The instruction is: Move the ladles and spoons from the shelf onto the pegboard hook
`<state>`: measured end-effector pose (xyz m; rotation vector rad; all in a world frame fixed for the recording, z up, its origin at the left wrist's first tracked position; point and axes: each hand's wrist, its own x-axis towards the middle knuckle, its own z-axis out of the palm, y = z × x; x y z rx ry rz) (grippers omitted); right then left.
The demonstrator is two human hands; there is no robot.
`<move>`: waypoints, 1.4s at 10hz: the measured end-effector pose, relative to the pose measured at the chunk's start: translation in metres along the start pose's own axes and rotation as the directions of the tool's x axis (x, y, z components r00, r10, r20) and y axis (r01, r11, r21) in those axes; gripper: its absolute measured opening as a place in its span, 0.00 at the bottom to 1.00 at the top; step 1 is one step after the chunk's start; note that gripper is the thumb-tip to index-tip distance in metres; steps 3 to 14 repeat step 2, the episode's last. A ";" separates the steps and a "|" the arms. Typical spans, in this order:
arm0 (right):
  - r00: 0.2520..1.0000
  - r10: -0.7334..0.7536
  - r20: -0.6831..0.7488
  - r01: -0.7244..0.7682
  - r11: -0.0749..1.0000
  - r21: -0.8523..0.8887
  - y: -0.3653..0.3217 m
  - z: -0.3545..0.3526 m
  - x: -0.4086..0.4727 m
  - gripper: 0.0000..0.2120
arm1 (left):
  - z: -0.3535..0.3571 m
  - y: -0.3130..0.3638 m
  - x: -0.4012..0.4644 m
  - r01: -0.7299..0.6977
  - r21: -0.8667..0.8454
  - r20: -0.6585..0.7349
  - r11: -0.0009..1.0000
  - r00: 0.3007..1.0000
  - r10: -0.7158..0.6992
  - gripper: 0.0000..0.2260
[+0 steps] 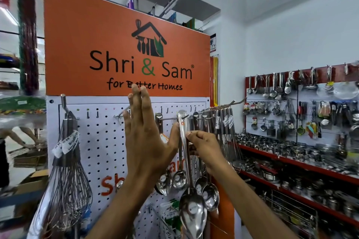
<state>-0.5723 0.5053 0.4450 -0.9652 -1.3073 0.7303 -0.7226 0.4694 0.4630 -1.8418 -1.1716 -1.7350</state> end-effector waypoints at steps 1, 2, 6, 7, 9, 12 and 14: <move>1.000 0.028 0.001 -0.028 1.000 -0.006 0.005 0.002 0.004 0.08 | 0.000 -0.003 -0.001 -0.001 0.017 0.000 1.000 1.000 0.001 0.46; 0.984 -0.052 -0.168 0.028 0.989 -0.142 0.008 -0.010 -0.002 0.13 | 0.002 0.001 -0.005 -0.013 0.047 0.004 0.999 1.000 0.013 0.46; 0.984 -0.052 -0.168 0.028 0.989 -0.142 0.008 -0.010 -0.002 0.13 | 0.002 0.001 -0.005 -0.013 0.047 0.004 0.999 1.000 0.013 0.46; 0.984 -0.052 -0.168 0.028 0.989 -0.142 0.008 -0.010 -0.002 0.13 | 0.002 0.001 -0.005 -0.013 0.047 0.004 0.999 1.000 0.013 0.46; 0.984 -0.052 -0.168 0.028 0.989 -0.142 0.008 -0.010 -0.002 0.13 | 0.002 0.001 -0.005 -0.013 0.047 0.004 0.999 1.000 0.013 0.46; 0.984 -0.052 -0.168 0.028 0.989 -0.142 0.008 -0.010 -0.002 0.13 | 0.002 0.001 -0.005 -0.013 0.047 0.004 0.999 1.000 0.013 0.46; 0.984 -0.052 -0.168 0.028 0.989 -0.142 0.008 -0.010 -0.002 0.13 | 0.002 0.001 -0.005 -0.013 0.047 0.004 0.999 1.000 0.013 0.46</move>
